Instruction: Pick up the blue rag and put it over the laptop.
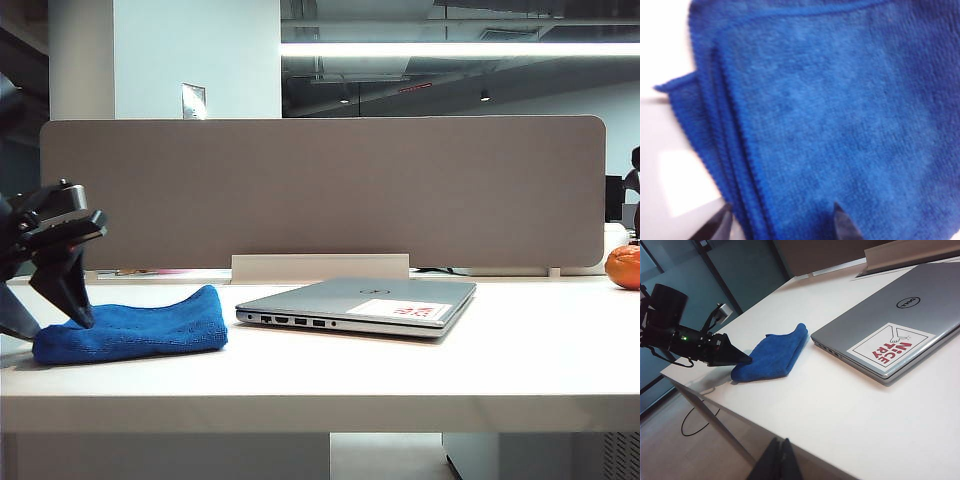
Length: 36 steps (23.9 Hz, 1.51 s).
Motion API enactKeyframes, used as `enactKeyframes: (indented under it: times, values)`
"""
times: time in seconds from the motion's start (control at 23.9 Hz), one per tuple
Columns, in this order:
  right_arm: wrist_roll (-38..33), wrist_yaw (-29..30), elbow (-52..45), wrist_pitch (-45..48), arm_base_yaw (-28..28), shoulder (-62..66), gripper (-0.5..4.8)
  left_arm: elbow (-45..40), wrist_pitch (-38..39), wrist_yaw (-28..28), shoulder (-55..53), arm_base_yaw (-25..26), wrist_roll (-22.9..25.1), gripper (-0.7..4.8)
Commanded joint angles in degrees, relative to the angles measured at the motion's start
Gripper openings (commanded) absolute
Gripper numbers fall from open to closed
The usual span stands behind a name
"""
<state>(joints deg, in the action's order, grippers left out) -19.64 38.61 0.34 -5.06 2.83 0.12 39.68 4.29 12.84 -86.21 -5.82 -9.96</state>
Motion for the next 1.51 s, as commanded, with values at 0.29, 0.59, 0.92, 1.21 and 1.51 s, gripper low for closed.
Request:
enactKeyframes:
  times: [0.29,0.59,0.92,1.21,1.51]
  values:
    - [0.15,-0.13,-0.28,0.57,-0.04,-0.13,0.00,0.24,-2.19,-0.17,-2.69,-2.01,0.07,1.31]
    - [0.15,-0.11,-0.28,0.59,-0.02,-0.13,0.00,0.24,-6.19,4.13,-2.75,-2.01,0.04,-0.06]
    - [0.15,-0.11,-0.28,0.57,-0.02,-0.13,0.00,0.26,-17.86,16.41,-1.99,-2.01,-5.40,-0.06]
    - [0.15,-0.13,-0.28,0.57,-0.02,-0.13,0.00,0.26,-38.16,21.51,-0.11,-2.01,-18.05,-0.06]
    - [0.15,-0.13,-0.28,0.57,-0.02,-0.13,0.00,2.60,-48.26,19.04,-0.13,-5.07,-23.45,-0.06]
